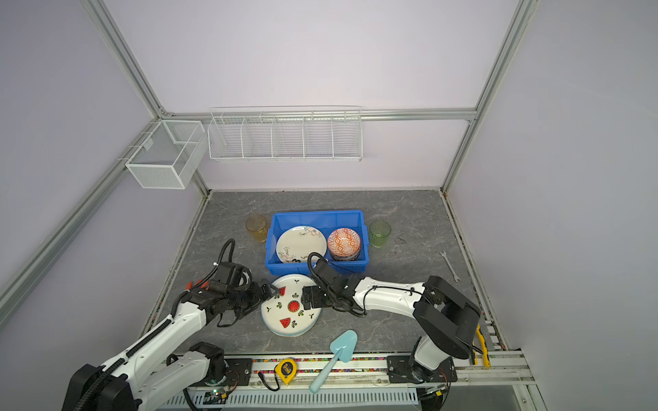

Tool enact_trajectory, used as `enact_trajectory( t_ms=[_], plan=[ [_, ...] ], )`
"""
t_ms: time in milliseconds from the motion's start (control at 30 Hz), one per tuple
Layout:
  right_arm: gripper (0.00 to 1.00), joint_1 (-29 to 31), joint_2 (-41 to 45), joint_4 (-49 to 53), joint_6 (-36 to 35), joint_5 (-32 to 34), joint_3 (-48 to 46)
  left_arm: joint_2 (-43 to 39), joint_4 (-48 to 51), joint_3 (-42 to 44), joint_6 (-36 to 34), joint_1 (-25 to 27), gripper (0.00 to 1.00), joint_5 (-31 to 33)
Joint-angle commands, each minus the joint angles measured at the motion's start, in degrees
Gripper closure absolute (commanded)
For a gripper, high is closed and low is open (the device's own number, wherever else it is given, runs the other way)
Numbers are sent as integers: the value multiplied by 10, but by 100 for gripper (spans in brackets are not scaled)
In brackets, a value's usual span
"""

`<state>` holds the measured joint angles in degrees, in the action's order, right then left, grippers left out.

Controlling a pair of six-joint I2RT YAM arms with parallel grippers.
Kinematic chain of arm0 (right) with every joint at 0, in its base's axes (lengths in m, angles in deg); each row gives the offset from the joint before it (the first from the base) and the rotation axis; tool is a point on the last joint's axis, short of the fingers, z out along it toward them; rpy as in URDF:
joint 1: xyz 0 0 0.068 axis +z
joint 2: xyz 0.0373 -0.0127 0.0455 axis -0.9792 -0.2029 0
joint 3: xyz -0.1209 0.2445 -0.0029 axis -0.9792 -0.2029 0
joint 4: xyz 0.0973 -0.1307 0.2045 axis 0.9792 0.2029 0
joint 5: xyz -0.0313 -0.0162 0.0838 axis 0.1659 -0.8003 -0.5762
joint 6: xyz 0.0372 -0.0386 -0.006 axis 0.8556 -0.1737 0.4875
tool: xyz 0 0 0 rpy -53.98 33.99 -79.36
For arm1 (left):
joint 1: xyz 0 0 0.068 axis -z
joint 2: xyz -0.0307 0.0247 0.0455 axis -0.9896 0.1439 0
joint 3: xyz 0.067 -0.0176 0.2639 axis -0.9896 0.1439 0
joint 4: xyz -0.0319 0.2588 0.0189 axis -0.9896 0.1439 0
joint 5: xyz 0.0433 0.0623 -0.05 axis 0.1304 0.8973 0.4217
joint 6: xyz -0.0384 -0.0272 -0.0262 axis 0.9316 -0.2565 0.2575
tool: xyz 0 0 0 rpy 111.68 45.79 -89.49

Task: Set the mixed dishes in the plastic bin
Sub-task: 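Move the right gripper from the bin down to the watermelon plate rim, then grip the watermelon plate rim with both grippers and tilt it up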

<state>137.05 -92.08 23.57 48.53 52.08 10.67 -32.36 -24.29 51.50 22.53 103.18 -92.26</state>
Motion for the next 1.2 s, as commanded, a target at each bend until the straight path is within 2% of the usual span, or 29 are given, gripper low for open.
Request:
enact_trajectory(
  t_ms=[0, 400, 867, 1167],
  plan=[
    [7, 12, -7, -12, 19, 12, 25, 8, -15, 7, 4, 4, 0, -9],
    [7, 38, -25, -5, 33, 31, 48, 17, -25, 11, 1, 4, 0, -25],
    [7, 40, -62, -42, 40, -9, 58, -87, -20, 29, 59, 4, 1, -41],
    [7, 40, -76, -44, 35, -20, 70, -121, -13, 28, 77, 5, 12, -54]
  ],
)
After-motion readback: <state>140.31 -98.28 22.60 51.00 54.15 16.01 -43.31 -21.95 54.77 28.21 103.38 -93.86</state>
